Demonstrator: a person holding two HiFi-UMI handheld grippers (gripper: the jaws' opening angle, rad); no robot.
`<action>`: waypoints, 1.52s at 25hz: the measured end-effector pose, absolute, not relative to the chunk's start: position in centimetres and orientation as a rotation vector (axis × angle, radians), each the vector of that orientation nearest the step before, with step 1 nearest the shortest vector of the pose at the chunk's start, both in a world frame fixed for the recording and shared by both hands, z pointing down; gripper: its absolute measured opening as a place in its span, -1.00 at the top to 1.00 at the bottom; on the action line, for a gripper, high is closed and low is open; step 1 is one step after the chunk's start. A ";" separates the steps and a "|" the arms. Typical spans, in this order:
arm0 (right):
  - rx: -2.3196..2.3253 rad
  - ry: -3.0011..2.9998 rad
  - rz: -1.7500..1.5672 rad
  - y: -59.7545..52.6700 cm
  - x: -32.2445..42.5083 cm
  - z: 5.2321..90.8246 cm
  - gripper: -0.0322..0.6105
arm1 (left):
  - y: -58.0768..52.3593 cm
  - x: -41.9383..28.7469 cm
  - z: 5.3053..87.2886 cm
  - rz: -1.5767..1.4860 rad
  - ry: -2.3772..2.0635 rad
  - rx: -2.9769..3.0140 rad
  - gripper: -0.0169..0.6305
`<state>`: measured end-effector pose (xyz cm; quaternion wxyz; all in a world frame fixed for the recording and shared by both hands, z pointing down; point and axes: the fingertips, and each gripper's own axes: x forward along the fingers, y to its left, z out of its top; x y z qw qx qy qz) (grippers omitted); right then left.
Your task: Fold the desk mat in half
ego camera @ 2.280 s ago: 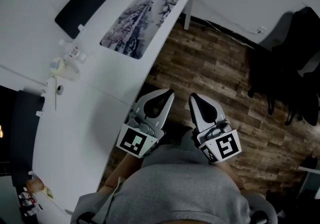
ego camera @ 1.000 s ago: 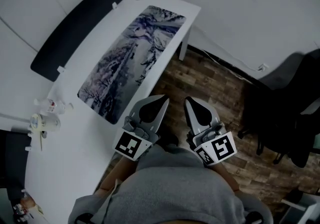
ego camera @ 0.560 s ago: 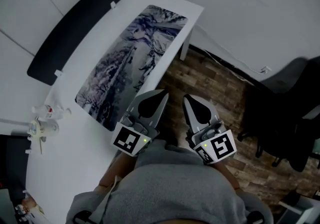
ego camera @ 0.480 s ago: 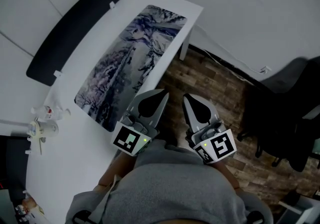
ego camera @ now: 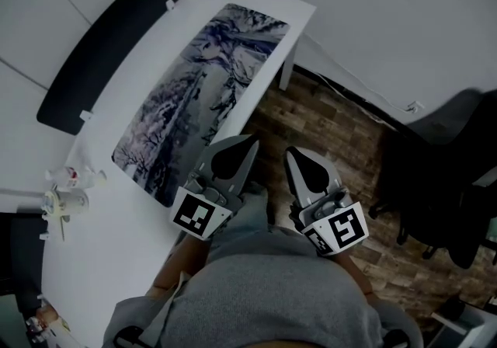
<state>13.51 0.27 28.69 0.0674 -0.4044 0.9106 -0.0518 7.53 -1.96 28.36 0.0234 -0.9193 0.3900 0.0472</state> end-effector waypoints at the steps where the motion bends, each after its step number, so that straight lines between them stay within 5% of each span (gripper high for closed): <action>1: -1.222 2.743 -0.159 -0.1 13.7 28.7 0.89 | -2.4 7.5 28.5 0.138 1.211 -2.847 0.95; 38: -1.269 2.899 -0.160 -37.8 15.7 31.1 0.89 | -41.6 4.4 29.9 -0.090 1.388 -2.719 0.94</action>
